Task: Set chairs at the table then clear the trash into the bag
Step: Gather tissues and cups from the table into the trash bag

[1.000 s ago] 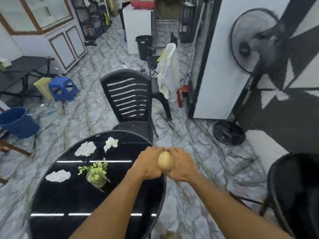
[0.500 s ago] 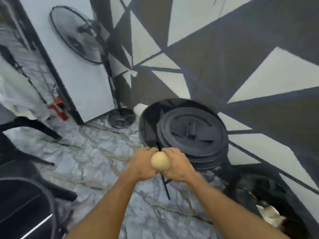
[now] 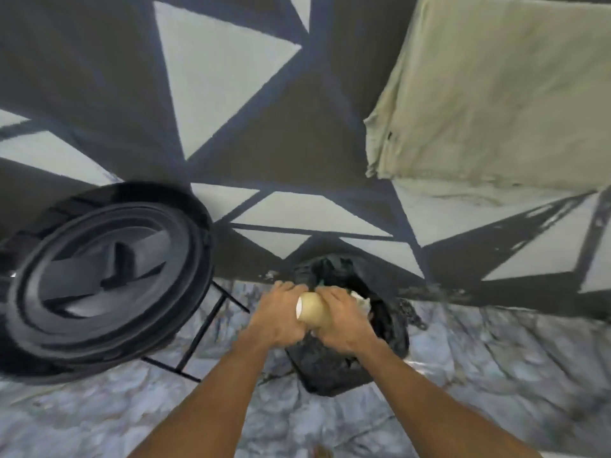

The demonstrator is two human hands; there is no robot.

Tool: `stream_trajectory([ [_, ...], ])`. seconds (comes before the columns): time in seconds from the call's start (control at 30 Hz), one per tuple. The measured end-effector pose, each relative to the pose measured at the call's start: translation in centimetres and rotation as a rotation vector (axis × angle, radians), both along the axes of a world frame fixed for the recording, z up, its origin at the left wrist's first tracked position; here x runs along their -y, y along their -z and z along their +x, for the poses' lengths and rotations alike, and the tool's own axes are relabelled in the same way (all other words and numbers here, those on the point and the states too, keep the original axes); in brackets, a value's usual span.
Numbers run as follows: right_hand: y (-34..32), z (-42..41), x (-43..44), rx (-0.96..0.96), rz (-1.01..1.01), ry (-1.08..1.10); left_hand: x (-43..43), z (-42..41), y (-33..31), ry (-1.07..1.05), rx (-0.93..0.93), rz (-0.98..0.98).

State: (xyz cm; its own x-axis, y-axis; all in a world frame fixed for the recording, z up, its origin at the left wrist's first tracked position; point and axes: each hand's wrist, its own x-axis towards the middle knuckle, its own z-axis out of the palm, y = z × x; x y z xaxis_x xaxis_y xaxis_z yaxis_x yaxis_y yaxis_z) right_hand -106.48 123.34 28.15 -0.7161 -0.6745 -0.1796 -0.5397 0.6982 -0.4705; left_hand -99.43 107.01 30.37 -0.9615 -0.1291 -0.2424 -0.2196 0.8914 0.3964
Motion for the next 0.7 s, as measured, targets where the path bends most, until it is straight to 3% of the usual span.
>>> stream_trajectory([
  [0.33, 3.0, -10.1, -9.6, 0.044, 0.08, 0.175, -9.0, -12.1, 2.5, 0.105, 0.045, -0.01],
  [0.53, 3.7, -10.8, -10.2, 0.113, 0.061, 0.199, -9.3, -12.5, 2.8, 0.083, 0.1, -0.029],
  [0.7, 3.1, -9.9, -7.6, 0.14, 0.014, 0.168, -7.1, -9.6, 2.0, -0.024, 0.061, 0.07],
])
